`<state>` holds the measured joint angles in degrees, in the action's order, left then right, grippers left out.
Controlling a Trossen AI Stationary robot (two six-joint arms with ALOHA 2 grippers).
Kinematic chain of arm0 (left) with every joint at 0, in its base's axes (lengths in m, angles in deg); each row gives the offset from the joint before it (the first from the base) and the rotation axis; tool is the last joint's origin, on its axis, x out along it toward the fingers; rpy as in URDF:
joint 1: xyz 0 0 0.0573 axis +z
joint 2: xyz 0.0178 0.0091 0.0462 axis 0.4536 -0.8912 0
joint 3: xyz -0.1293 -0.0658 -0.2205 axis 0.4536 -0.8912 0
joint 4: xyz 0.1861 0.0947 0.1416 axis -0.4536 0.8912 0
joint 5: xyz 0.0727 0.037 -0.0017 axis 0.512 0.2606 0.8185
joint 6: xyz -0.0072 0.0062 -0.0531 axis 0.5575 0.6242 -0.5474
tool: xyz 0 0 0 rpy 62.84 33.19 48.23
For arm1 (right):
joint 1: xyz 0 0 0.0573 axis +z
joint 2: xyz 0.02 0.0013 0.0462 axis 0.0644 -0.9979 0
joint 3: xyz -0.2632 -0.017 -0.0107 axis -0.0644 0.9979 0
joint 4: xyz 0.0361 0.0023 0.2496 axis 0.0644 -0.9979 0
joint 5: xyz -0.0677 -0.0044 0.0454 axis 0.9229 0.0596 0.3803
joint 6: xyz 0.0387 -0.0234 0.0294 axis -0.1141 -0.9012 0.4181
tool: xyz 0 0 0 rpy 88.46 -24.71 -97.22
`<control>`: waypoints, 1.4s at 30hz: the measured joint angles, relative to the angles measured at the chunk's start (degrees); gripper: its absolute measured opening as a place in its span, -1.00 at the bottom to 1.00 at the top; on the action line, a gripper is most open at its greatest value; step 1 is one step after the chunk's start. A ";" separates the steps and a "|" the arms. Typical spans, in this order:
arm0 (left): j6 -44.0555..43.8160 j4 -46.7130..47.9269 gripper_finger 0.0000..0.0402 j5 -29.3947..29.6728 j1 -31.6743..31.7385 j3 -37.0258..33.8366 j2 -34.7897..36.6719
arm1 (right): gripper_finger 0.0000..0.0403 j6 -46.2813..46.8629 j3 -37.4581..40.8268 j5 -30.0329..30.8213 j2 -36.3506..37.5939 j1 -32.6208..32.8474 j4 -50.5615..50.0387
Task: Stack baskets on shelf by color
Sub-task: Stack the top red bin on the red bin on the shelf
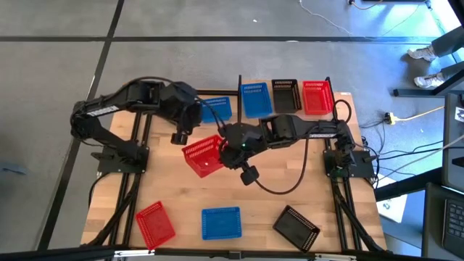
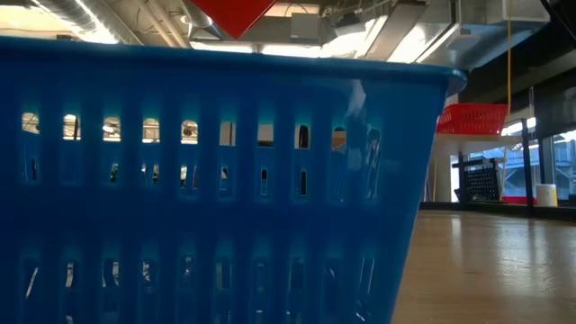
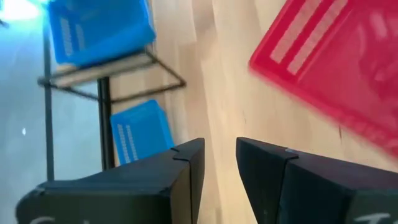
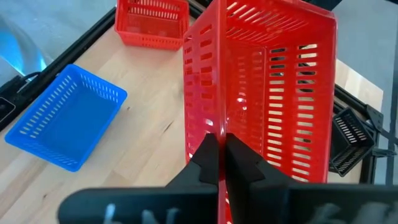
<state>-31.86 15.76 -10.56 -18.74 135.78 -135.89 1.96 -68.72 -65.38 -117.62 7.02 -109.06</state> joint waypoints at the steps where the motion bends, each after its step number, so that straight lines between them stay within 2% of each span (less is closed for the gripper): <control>1: 0.04 0.78 -0.58 -0.06 0.54 -0.03 0.00 | -1.00 0.02 0.00 0.01 0.00 0.11 -0.01; 9: 0.37 2.85 -0.58 -0.90 3.51 -0.07 -0.04 | -1.00 0.04 -0.09 0.01 0.00 0.27 0.74; 15: 0.61 3.57 -0.58 -11.52 4.59 -0.07 -1.19 | -1.00 -0.03 -0.11 -0.41 0.02 0.71 0.47; 17: 0.53 4.46 -0.58 -13.15 4.63 -0.07 -1.97 | -1.00 -0.20 -0.11 -0.70 0.02 0.85 0.36; 26: 0.71 6.34 -0.58 -13.35 4.92 -0.06 -6.71 | -1.00 -0.18 -0.50 -0.83 0.02 1.15 0.02; 30: 0.95 6.73 -0.58 -15.19 5.22 -0.07 -8.02 | -1.00 -0.15 -0.52 -0.64 0.04 1.46 -0.06; 38: 0.94 6.83 -0.58 -15.81 4.47 -0.01 -6.48 | -1.00 1.10 -0.55 -0.45 0.06 1.42 -1.06; 42: 0.62 7.87 -0.58 -16.31 2.08 0.06 -4.53 | -1.00 2.62 -0.55 -0.45 0.09 0.76 -1.58</control>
<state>-31.24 23.63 -26.87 -16.66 135.84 -140.42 4.57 -69.27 -65.82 -117.53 7.79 -110.64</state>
